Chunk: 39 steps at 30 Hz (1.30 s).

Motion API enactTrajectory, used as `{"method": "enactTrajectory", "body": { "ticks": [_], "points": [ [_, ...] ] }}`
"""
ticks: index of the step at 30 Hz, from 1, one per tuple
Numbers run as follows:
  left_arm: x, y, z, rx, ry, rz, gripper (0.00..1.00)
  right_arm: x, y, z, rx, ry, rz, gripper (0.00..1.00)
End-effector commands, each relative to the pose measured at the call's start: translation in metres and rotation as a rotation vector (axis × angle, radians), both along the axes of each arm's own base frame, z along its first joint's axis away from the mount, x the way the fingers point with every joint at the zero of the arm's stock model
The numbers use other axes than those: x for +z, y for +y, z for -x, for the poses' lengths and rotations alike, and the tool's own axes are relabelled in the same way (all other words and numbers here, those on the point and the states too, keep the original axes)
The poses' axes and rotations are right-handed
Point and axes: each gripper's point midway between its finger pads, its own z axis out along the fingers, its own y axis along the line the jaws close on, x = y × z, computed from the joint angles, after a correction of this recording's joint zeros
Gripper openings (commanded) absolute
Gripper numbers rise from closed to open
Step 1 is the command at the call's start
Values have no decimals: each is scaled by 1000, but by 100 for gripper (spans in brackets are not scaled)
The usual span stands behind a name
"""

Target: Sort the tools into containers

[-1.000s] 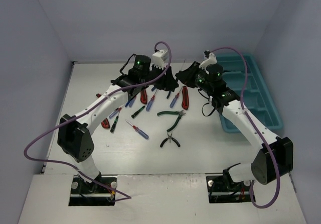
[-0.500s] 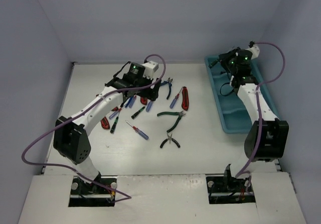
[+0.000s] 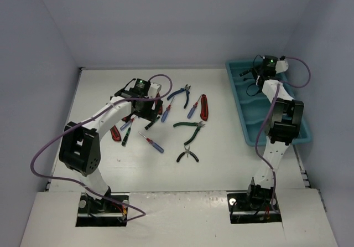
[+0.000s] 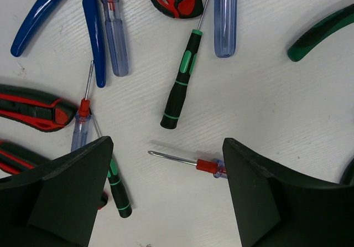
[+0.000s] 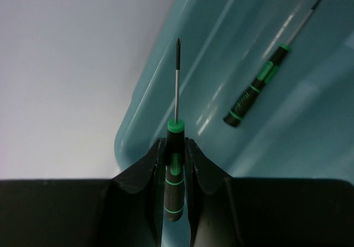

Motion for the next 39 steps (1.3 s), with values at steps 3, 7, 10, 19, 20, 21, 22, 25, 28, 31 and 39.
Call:
{"method": "enactTrajectory", "body": {
  "ticks": [3,7,10,19,20,21,22,25,28,31,39],
  "points": [
    [6,2,-17,-11,-42,-33,77,61,-17,-40,-50,-205,-42,26],
    [-7,6,-21,-12,-16,-53,77,60,-19,-44,-48,-207,-41,53],
    [-14,12,-27,0,3,-56,76,66,-14,-42,-4,-212,-28,69],
    [-42,11,-37,-5,86,-64,66,124,9,8,137,-251,75,75],
    [-45,9,-36,-11,98,-56,65,122,13,18,153,-239,78,75],
    [-47,8,-35,-16,107,-49,63,123,17,25,165,-238,81,75],
    [-49,7,-33,-20,115,-48,62,131,20,34,174,-246,87,75],
    [-53,2,-28,-33,137,-29,58,134,30,60,211,-239,104,75],
    [-51,-1,-22,-43,137,-20,57,142,38,87,243,-246,127,75],
    [-51,-5,-18,-55,141,-12,57,140,46,107,276,-240,128,75],
    [-68,-10,-9,-53,192,-20,49,135,74,149,351,-228,134,75]
  ]
}}
